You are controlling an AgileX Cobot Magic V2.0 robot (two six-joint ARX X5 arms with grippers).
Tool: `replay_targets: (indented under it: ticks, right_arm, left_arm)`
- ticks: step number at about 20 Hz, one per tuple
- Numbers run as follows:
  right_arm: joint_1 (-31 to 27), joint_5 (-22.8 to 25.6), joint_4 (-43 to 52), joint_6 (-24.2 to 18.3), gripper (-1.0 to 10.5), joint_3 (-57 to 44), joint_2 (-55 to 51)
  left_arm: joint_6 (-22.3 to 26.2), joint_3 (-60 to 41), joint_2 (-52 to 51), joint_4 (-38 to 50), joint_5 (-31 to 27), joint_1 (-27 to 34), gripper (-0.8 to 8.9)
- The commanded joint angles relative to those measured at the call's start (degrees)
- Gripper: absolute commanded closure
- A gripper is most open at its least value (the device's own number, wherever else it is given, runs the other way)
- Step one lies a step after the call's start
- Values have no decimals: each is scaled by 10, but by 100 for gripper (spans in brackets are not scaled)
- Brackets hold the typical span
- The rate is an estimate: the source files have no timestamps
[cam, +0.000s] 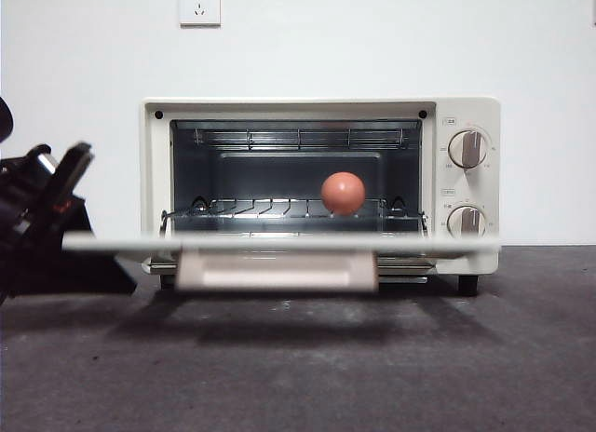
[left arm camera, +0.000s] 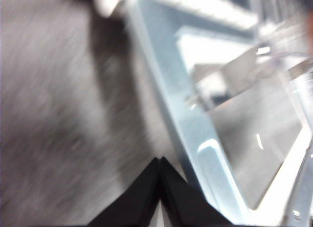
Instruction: Eggoven
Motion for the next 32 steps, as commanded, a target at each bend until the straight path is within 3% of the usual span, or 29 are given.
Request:
replay_targets:
  ticks: [1,8,13,23,27,32]
  right_arm:
    - [5,1,1,-4,627,12,3]
    - [5,3,-12,-2,627,12,3]
    - [5,3,-16,-2,627,12,3]
    - [5,3,-16,-3,628,12,7]
    - [5,3,-20,-5,628,8,10]
    - [5,-2,-5,-7,644,-16,10]
  left_arm:
    - [-57,9,7,69,58,1,807]
    - [-197,9,7,268,59,17,807]
    - [-252,9,5,339,37,17,807]
    - [-243,9,-90,298,32,16,806]
    - [-188,9,-170,197,9,12,806]
    - [-82,9,-297,17,-68,-4,806]
